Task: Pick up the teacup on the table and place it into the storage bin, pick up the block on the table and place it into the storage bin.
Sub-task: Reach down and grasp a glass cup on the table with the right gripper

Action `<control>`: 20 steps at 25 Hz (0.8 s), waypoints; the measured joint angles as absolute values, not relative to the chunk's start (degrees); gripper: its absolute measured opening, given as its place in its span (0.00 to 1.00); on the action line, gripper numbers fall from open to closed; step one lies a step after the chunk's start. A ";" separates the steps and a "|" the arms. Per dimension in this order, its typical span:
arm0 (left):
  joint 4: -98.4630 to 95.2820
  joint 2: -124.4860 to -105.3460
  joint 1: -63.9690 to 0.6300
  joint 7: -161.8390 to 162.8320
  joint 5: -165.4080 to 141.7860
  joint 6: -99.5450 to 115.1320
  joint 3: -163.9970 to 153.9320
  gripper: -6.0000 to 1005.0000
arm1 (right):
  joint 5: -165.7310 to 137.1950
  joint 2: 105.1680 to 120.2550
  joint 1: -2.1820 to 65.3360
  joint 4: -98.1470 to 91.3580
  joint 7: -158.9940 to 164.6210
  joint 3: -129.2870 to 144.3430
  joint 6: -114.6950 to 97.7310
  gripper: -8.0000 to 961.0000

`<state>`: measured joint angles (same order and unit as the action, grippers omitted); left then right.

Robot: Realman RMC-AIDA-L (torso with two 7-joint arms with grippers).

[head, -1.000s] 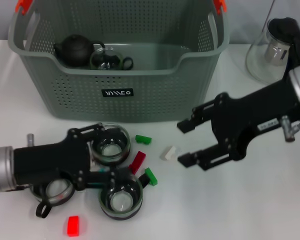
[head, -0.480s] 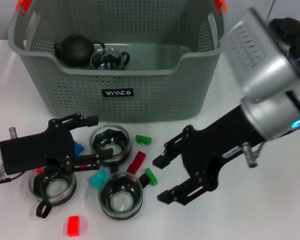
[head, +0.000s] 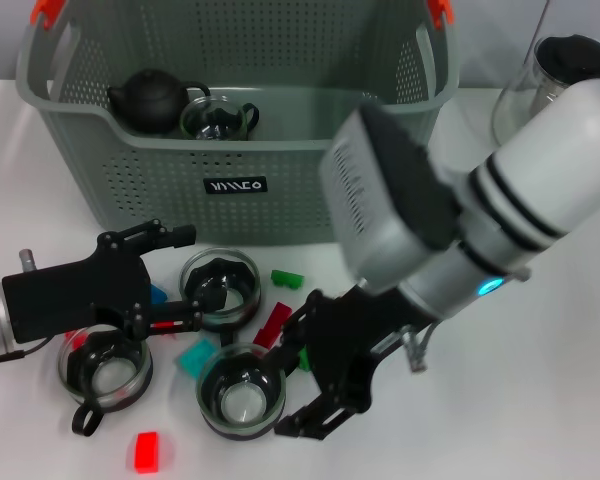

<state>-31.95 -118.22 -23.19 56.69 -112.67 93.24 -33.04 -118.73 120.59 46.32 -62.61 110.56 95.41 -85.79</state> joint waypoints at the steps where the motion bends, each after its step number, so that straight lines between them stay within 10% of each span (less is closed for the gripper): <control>1: -31.96 -118.22 -23.21 56.69 -112.65 93.24 -33.05 0.87 | -118.66 120.65 46.41 -62.34 110.58 96.74 -84.38 0.75; 20: -31.71 -118.51 -23.12 56.34 -112.75 93.25 -33.05 0.87 | -118.57 120.96 46.73 -60.49 110.54 111.21 -68.41 0.74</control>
